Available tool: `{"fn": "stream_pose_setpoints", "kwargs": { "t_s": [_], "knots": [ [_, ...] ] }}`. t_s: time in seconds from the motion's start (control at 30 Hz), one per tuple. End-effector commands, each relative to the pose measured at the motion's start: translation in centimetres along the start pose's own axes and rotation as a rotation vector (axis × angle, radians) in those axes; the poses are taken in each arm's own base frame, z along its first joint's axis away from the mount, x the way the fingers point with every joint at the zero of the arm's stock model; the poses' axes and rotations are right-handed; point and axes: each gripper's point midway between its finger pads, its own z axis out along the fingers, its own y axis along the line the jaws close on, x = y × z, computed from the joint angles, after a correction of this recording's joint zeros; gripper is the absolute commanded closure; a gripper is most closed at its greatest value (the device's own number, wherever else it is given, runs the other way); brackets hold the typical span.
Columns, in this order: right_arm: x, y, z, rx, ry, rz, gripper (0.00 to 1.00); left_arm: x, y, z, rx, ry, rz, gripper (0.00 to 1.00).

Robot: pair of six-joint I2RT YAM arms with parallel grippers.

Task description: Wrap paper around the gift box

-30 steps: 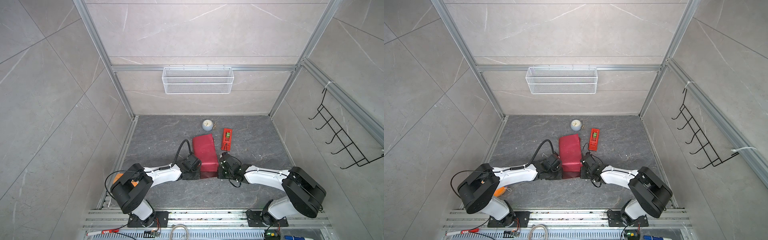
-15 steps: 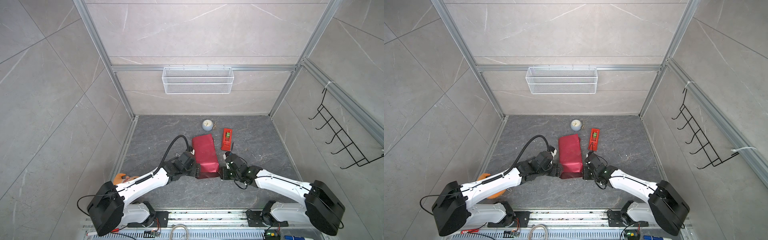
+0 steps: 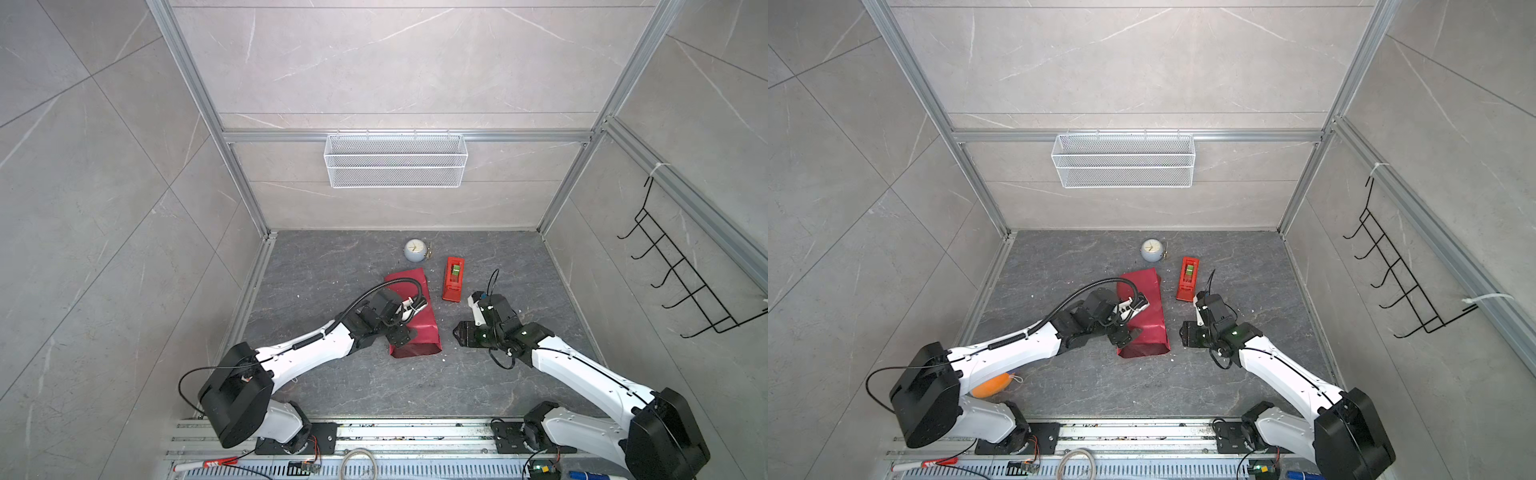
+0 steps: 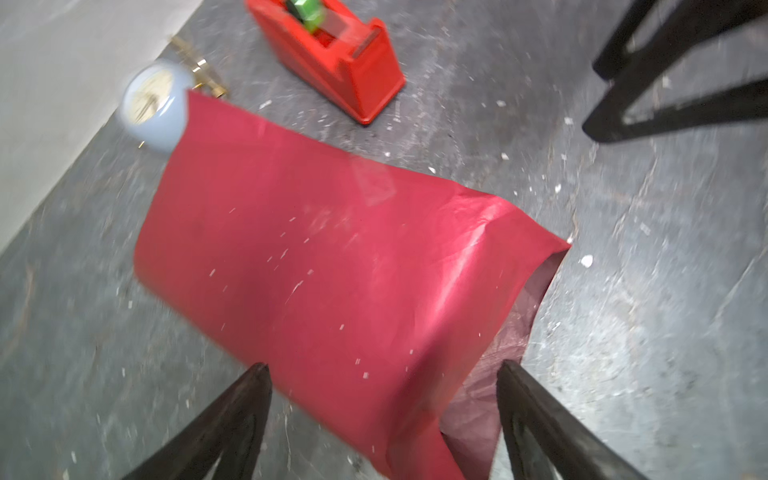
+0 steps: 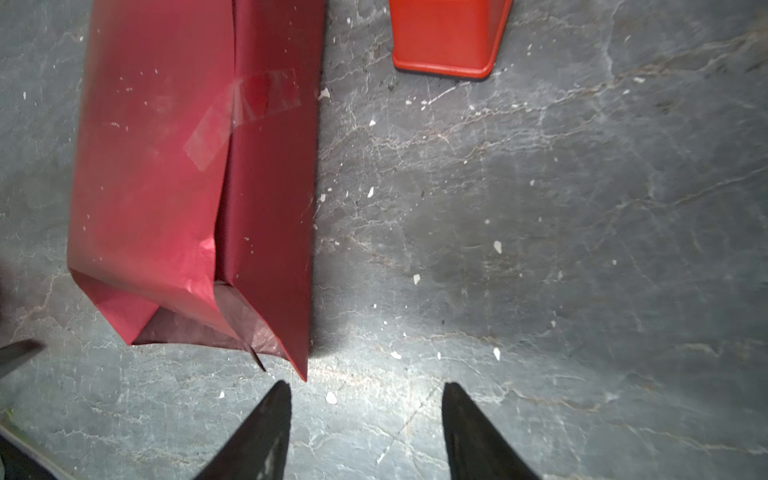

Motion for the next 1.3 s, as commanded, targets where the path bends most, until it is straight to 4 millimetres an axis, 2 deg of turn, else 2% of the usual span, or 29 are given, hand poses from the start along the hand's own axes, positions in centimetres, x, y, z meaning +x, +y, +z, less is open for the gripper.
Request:
{"fn": "stream_pose_setpoints", "kwargs": {
  "t_s": [0.0, 0.13, 0.27, 0.43, 0.63, 0.83, 1.03, 1.27],
  "knots": [
    [-0.2, 0.4, 0.0, -0.026, 0.014, -0.021, 0.40, -2.3, 0.1, 1.1, 0.019, -0.057, 0.219, 0.14],
    [0.1, 0.2, 0.2, -0.028, 0.020, -0.009, 0.40, -2.1, 0.2, 2.8, 0.029, -0.027, 0.285, 0.19],
    [0.2, 0.1, 0.3, -0.027, 0.024, -0.004, 0.40, -0.6, -0.7, 4.2, 0.075, 0.017, 0.312, 0.23],
    [0.1, 0.2, 0.6, -0.024, 0.029, 0.004, 0.40, 0.8, -0.5, 4.8, 0.050, 0.054, 0.344, 0.26],
    [-0.1, 1.4, 1.3, -0.092, 0.035, 0.019, 0.40, 2.1, -0.5, 5.8, 0.022, 0.070, 0.356, 0.28],
    [0.2, 1.4, 3.0, -0.120, 0.019, 0.080, 0.44, 3.3, -0.7, 6.0, 0.002, 0.076, 0.360, 0.28],
    [-0.3, 1.6, 5.0, -0.123, 0.000, 0.108, 0.53, 4.3, -0.6, 6.4, -0.020, 0.100, 0.387, 0.28],
    [0.5, 1.9, 6.7, -0.143, 0.020, 0.108, 0.57, 4.8, -0.7, 6.5, -0.022, 0.113, 0.399, 0.26]
  ]
}}
